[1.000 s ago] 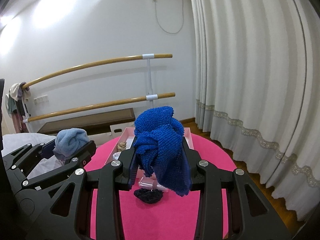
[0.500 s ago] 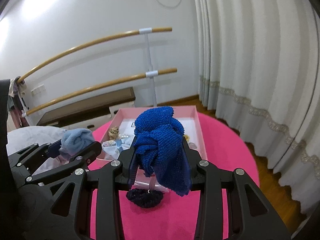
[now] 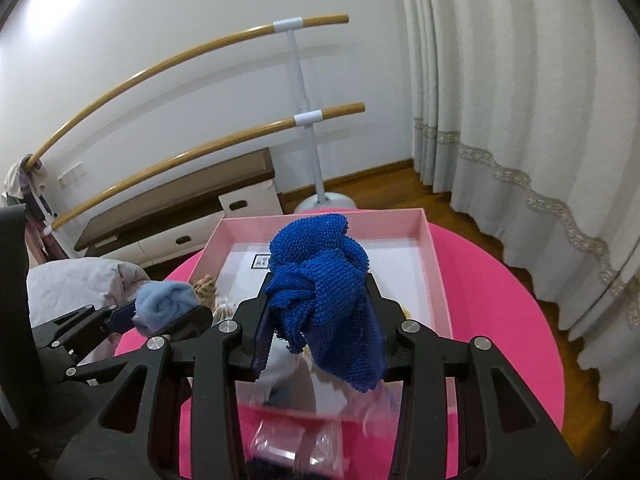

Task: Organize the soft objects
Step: 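Lower the sock and towel into the pink box and open both grippers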

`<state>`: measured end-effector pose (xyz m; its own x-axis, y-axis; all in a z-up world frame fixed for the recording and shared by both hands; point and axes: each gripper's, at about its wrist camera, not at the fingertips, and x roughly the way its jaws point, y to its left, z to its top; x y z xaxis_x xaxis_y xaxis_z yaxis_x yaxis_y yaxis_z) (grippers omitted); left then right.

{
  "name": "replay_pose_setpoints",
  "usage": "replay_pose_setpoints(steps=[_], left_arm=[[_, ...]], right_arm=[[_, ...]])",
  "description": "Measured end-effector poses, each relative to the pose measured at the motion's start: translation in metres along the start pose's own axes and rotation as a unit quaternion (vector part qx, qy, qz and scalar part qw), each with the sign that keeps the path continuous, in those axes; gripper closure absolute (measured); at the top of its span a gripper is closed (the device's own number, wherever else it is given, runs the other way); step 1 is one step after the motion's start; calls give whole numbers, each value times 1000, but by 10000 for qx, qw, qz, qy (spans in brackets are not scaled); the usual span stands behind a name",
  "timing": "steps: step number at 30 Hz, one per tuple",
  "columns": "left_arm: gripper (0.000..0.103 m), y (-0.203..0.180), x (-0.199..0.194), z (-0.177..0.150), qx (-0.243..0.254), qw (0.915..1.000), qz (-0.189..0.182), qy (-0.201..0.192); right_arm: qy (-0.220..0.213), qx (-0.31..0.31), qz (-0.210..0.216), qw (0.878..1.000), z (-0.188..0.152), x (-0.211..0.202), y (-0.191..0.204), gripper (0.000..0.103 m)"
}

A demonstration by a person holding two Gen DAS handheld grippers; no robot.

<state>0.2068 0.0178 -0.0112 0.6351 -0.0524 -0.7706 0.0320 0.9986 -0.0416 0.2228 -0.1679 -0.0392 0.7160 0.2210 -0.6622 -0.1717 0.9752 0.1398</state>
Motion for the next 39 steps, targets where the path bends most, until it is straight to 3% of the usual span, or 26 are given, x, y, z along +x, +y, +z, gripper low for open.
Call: replay_pose_setpoints(steps=[2, 3, 4, 5, 7, 9, 14, 19, 26, 31, 39], left_arm=[[55, 2, 12, 11, 56, 10000, -44, 47], [54, 2, 17, 15, 90, 9999, -87, 44], [45, 3, 22, 20, 145, 9999, -78, 44], [38, 3, 23, 17, 183, 9998, 9, 36], [10, 0, 24, 17, 295, 9992, 254, -91], [2, -3, 24, 18, 394, 9983, 379, -191], [1, -3, 32, 18, 469, 9974, 536, -70], [1, -2, 35, 13, 286, 9988, 391, -27], [2, -3, 12, -40, 138, 9984, 510, -214], [1, -1, 5, -73, 147, 9970, 753, -142], [1, 19, -7, -123, -76, 9957, 904, 181]], right_arm=[[43, 37, 73, 10000, 3, 9, -3, 57], [33, 41, 100, 9999, 4, 12, -4, 48], [26, 22, 88, 10000, 4, 14, -4, 36], [10, -4, 58, 10000, 4, 15, -5, 32], [-23, -31, -23, 10000, 3, 16, -6, 25], [-6, 32, -97, 9999, 1, 14, -9, 21], [-4, 145, -343, 9993, -5, 7, -16, 13], [122, 107, -596, 9981, -23, -9, -18, 12], [297, 28, -868, 9958, -51, -32, -9, 10], [583, 11, -736, 9956, -77, -38, 5, 10], [1345, 8, -494, 9897, -97, 1, 25, 10]])
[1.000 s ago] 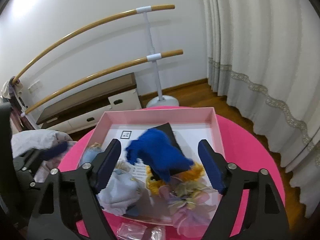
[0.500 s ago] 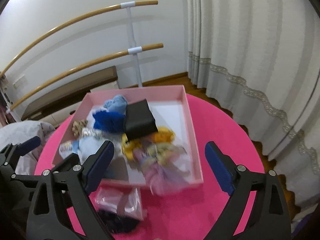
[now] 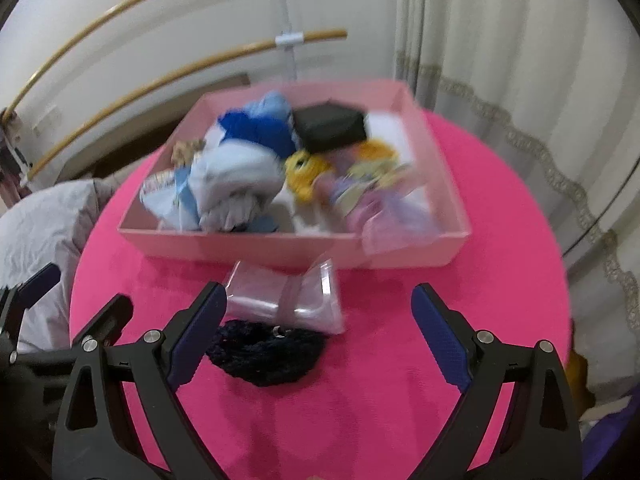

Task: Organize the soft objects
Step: 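Lower the sock and towel into the pink box and open both grippers, then grasp the black crocheted hair net with the left while the right grasps the clear banded bag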

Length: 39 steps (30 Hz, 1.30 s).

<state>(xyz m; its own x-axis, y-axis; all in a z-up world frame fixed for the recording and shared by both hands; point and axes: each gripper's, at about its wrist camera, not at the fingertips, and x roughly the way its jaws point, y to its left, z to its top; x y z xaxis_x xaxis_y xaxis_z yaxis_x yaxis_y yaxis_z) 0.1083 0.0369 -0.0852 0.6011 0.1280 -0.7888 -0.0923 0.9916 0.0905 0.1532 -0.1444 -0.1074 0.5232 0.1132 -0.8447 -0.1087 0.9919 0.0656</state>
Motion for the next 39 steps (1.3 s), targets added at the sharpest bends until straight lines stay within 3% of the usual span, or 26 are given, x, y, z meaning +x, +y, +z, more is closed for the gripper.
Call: replay_pose_setpoints(steps=[6, 7, 8, 12, 19, 22, 26, 27, 28, 29, 31, 33, 39], left_arm=[[1, 14, 4, -9, -145, 9998, -10, 137], [1, 15, 5, -9, -157, 9997, -13, 171], [1, 16, 5, -10, -163, 9997, -19, 193], [1, 8, 1, -9, -58, 9996, -161, 227], [1, -35, -6, -6, 203, 9971, -697, 222], [1, -62, -2, -6, 361, 9945, -936, 308], [1, -89, 20, -3, 262, 9910, -1102, 720], [9, -92, 26, -3, 175, 9902, -1107, 830], [32, -95, 31, -4, 131, 9893, -1134, 908], [34, -97, 30, -5, 129, 9900, -1142, 813], [85, -100, 24, -3, 198, 9896, -1203, 759], [90, -98, 23, 0, 115, 9868, -1353, 878], [94, -94, 11, 6, 234, 9917, -1057, 699]], right_arm=[[389, 60, 29, 9992, -1, 36, 13, 10], [432, 91, 45, 9990, -2, 40, 13, 22], [443, 123, 61, 9989, -3, 42, 12, 26], [188, 358, 180, 9990, -6, 28, -2, 30], [-425, 529, -32, 9977, -19, -26, -45, 30], [-494, 731, -176, 9959, -25, -40, -69, 30], [-333, 875, -398, 9948, -30, -40, -98, 30], [-266, 901, -368, 9949, -33, -39, -104, 30], [-218, 929, -334, 9949, -34, -38, -109, 30], [-179, 950, -316, 9948, -35, -37, -113, 30], [-118, 960, -338, 9947, -36, -33, -117, 30], [-105, 993, -300, 9945, -36, -31, -121, 30], [-284, 937, -147, 9951, -33, -37, -118, 30]])
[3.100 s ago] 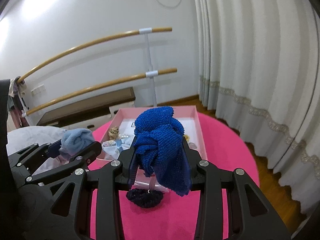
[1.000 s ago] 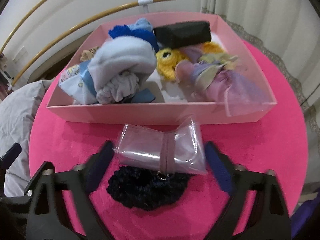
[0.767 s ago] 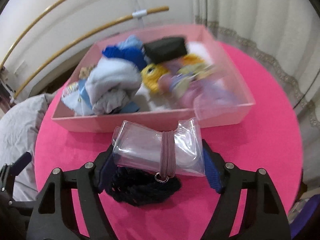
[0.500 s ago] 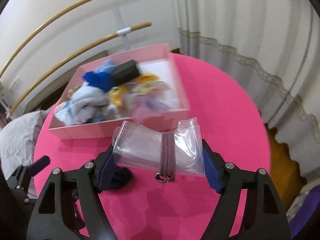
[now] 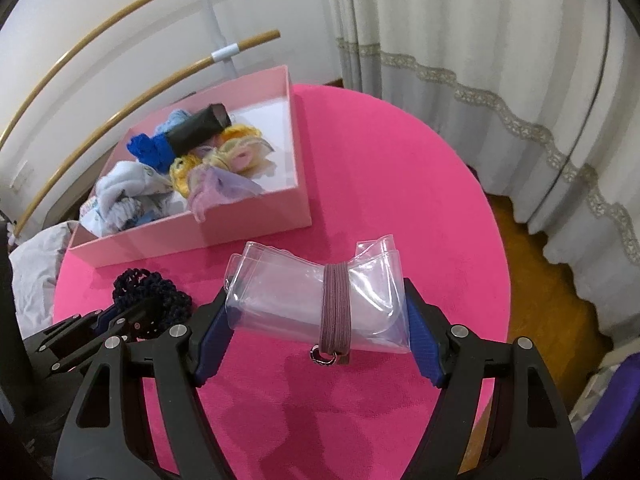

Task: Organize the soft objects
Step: 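Grasp the black crocheted hair net with the left while the right grasps the clear banded bag, then carry the hair net and clear bag over the pink box and open both grippers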

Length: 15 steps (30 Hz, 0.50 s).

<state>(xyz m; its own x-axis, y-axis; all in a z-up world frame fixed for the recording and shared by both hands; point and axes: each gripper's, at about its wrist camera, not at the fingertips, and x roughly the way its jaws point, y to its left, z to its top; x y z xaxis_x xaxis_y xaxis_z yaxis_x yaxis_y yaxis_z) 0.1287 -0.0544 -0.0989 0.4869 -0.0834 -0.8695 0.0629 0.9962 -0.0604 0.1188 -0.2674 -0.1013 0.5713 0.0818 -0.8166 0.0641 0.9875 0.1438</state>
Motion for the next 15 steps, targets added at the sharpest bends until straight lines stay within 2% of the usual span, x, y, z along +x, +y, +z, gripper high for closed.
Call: replay_pose_setpoints(steps=[8, 15], left_arm=[[94, 3, -41, 15, 141, 9970, 421, -628], [94, 14, -80, 38, 99, 9908, 654, -1183]], right_arm=[[-491, -176, 240, 9983, 18, -21, 20, 30], [-1048, -427, 481, 9924, 52, -42, 50, 30]])
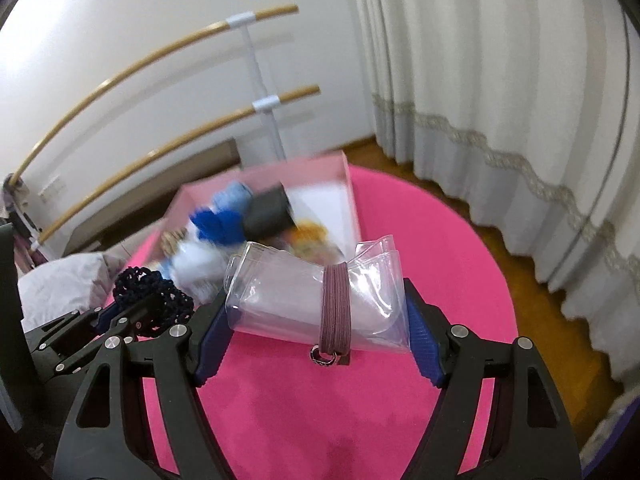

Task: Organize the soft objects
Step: 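Carry the hair net and clear bag over the pink box and open both grippers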

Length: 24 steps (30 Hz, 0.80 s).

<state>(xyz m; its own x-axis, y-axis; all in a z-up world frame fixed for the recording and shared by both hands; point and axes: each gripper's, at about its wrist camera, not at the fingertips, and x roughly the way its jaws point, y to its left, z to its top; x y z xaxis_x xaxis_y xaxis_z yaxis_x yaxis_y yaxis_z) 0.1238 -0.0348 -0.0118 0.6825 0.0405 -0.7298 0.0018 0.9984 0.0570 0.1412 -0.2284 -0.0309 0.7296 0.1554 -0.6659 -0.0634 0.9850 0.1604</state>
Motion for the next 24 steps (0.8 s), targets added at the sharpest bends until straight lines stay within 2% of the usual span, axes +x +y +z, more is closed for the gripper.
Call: replay_pose_setpoints(steps=[5, 12, 16, 20, 24], left_arm=[[94, 16, -7, 32, -116, 9997, 88, -207], [94, 42, 27, 70, -295, 9991, 314, -47], [94, 51, 58, 87, -327, 9985, 407, 163], [94, 56, 87, 104, -384, 9980, 257, 438], [93, 55, 111, 121, -325, 9979, 171, 530]], right_arm=[[-283, -247, 215, 9991, 42, 12, 22, 30], [-20, -354, 295, 9989, 85, 76, 37, 30], [294, -364, 331, 9984, 93, 116, 37, 30], [536, -441, 289, 9972, 95, 146, 37, 30], [529, -504, 347, 9967, 98, 157, 37, 27]])
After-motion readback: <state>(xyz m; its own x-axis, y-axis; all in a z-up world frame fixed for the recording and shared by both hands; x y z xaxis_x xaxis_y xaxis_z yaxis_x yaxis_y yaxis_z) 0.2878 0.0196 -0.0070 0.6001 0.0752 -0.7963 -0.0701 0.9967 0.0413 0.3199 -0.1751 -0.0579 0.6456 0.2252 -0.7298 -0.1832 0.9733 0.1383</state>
